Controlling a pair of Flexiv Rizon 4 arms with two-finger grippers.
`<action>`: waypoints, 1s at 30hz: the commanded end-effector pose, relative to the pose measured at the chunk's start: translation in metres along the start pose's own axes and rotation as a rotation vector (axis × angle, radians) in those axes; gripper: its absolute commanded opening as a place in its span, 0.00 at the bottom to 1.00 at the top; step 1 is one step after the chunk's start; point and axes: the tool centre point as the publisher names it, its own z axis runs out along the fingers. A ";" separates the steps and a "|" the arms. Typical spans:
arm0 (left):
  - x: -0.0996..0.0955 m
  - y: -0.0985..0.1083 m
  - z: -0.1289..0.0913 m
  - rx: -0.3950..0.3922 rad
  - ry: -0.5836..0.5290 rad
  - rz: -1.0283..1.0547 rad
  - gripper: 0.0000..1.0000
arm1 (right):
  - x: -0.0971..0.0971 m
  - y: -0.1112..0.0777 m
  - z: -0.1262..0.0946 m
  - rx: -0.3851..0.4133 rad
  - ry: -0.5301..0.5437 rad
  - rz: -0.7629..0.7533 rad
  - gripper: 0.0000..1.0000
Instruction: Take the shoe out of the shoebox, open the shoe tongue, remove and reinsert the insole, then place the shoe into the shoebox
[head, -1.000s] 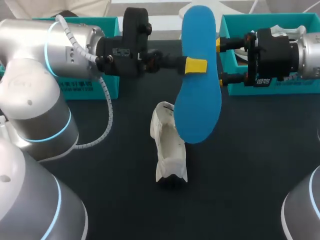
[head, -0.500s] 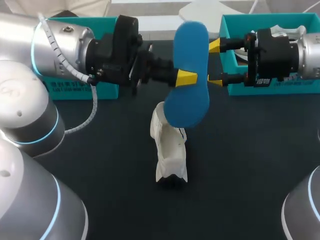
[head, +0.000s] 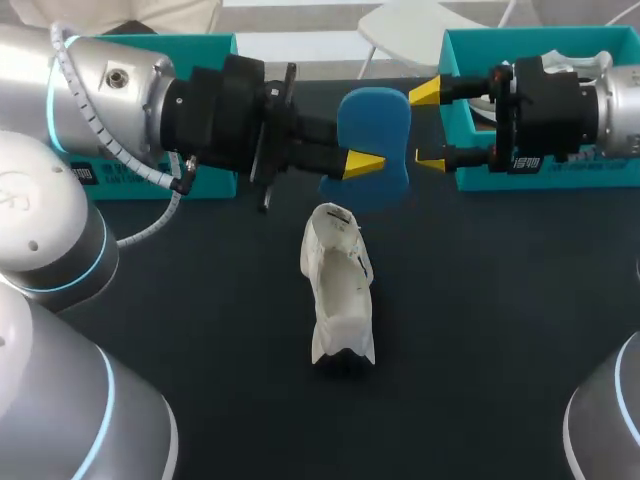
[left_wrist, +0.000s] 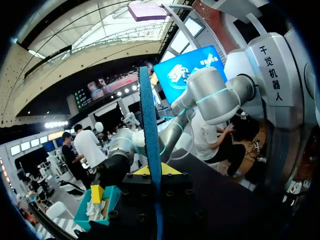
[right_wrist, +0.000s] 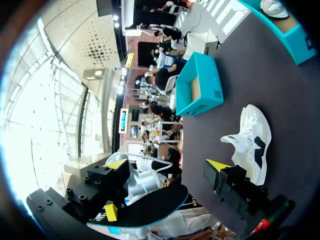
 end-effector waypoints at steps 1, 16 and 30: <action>0.014 0.013 -0.012 0.052 -0.027 0.452 0.00 | 0.000 0.000 0.002 -0.002 0.000 0.000 1.00; 0.013 0.034 -0.020 -0.037 0.008 0.518 0.00 | 0.000 0.000 0.002 -0.002 0.000 0.000 1.00; 0.007 0.066 -0.033 0.028 -0.131 0.832 0.00 | 0.000 0.000 0.002 -0.002 0.000 0.000 1.00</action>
